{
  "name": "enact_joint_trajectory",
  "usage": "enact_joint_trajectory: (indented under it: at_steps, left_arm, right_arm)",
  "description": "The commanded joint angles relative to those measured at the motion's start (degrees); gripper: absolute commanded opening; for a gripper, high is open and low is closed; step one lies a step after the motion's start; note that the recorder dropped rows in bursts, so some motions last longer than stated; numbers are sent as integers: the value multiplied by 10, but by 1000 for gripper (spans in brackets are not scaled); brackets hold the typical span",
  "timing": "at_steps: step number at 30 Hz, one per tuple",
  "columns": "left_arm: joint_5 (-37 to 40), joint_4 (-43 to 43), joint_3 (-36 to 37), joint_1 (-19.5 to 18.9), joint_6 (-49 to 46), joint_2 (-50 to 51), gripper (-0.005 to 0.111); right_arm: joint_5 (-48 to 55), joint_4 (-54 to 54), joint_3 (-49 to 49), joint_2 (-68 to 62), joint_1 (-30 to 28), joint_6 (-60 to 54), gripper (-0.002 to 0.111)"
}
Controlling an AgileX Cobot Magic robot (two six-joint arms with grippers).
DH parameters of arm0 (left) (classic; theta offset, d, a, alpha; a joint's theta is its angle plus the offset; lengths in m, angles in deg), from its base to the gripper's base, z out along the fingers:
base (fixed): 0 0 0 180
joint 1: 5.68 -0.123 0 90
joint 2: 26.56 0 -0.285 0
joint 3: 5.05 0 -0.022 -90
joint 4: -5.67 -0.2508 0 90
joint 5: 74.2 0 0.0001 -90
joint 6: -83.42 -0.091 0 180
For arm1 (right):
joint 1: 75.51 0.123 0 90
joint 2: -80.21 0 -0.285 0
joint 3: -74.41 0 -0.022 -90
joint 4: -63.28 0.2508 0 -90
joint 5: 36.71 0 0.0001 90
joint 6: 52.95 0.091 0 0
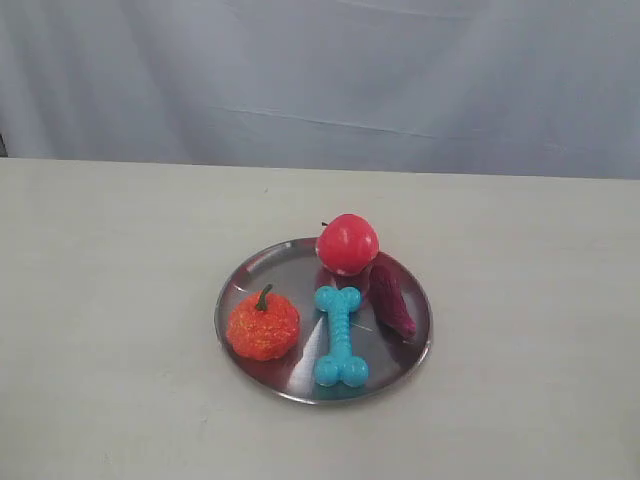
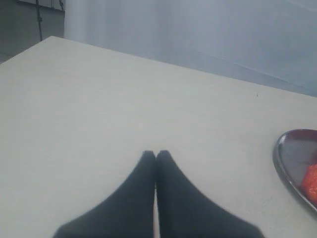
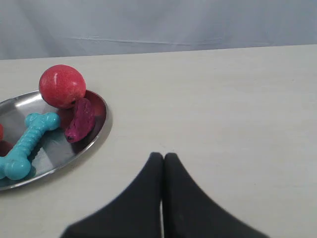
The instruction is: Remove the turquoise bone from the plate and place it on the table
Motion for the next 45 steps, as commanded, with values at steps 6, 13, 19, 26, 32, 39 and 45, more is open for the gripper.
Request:
enact_joint_trajectory:
  at_steps: [6,13,19,26,32,39,45]
  left_arm:
    - [-3,-1,1,3,1,-1,0]
    - [-3,-1,1,3,1,-1,0]
    - [-3,-1,1,3,1,-1,0]
    - [-3,-1,1,3,1,-1,0]
    - [-3,-1,1,3,1,-1,0]
    - [-3,-1,1,3,1,-1,0]
    - [-3,-1,1,3,1,-1,0]
  right_arm:
    - [-3,-4,-1,2,1,-1,0]
    - [-3,-4,-1,2,1,-1,0]
    - [-3,-4,-1,2,1,-1,0]
    - [-3,-4,-1,2,1,-1,0]
    - [13,-4,3,2,1,0,0]
    - [62,-2,91,2,1,2,0]
    - [91,-3,165,2,1,2,0]
